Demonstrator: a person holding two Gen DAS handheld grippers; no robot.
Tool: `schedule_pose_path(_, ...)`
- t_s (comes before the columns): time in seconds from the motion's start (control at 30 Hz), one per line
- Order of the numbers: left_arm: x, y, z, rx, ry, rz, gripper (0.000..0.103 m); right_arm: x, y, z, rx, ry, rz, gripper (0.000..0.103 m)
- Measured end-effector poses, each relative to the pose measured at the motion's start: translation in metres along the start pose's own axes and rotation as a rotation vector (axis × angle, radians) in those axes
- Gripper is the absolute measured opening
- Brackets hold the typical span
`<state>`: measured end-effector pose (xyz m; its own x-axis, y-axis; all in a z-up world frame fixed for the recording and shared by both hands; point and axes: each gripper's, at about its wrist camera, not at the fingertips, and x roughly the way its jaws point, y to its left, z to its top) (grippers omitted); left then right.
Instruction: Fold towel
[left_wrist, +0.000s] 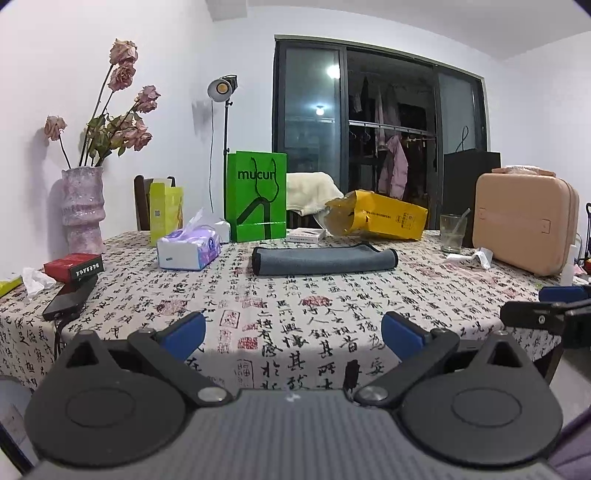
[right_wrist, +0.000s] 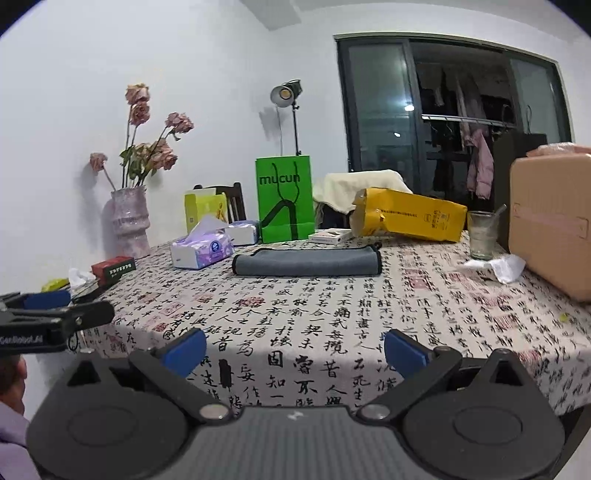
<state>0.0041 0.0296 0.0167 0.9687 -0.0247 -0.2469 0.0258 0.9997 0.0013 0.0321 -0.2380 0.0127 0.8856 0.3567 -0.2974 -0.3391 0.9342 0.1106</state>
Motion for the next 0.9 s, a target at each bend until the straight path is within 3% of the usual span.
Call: schedule_pose_path(0.9,-0.019,-0.001,-0.009,-0.016,-0.009,0.005,0.103,-0.027,0.002,-0.015,0.024,-0.019,0.011,0.103)
